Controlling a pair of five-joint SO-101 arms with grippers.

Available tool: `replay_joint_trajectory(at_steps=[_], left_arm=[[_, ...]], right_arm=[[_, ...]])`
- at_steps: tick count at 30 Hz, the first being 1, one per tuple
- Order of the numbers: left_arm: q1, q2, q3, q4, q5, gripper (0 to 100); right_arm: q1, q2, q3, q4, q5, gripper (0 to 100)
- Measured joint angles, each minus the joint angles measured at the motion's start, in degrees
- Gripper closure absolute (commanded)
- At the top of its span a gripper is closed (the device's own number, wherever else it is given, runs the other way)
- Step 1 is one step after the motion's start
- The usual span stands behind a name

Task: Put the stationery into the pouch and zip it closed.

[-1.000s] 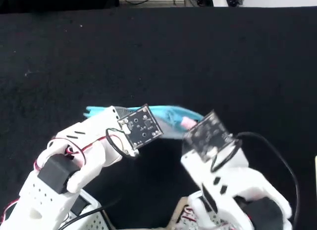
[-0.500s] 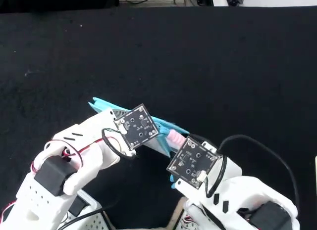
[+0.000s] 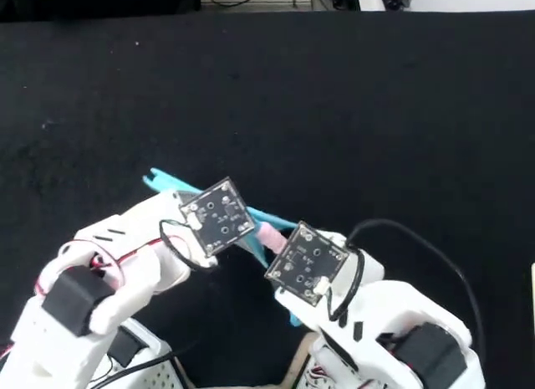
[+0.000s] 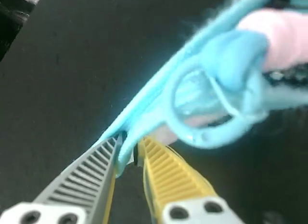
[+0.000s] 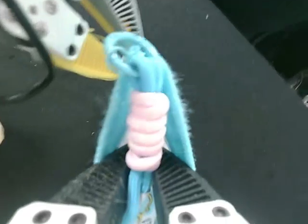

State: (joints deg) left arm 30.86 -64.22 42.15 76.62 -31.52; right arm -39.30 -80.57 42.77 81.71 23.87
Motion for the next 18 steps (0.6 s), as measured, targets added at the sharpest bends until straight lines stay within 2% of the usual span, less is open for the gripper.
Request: replay_joint_trajectory(at_steps=[4, 8, 15, 18], left_arm=[[-0.1, -0.1, -0.2, 4.4, 0.0, 97], [-0.1, -3.2, -0.3, 8.4, 0.0, 97], [-0.2, -14.0, 1.0, 13.5, -2.0, 79], [-0.2, -17.9, 3.1, 14.0, -2.7, 77]], right_arm=[[0.2, 0.0, 1.8, -5.7, 5.5, 98.8], [3.5, 1.0, 3.8, -12.0, 7.6, 98.8], [4.1, 6.9, 2.8, -15.1, 8.0, 98.8], [4.0, 7.0, 2.8, -15.1, 8.0, 98.8]])
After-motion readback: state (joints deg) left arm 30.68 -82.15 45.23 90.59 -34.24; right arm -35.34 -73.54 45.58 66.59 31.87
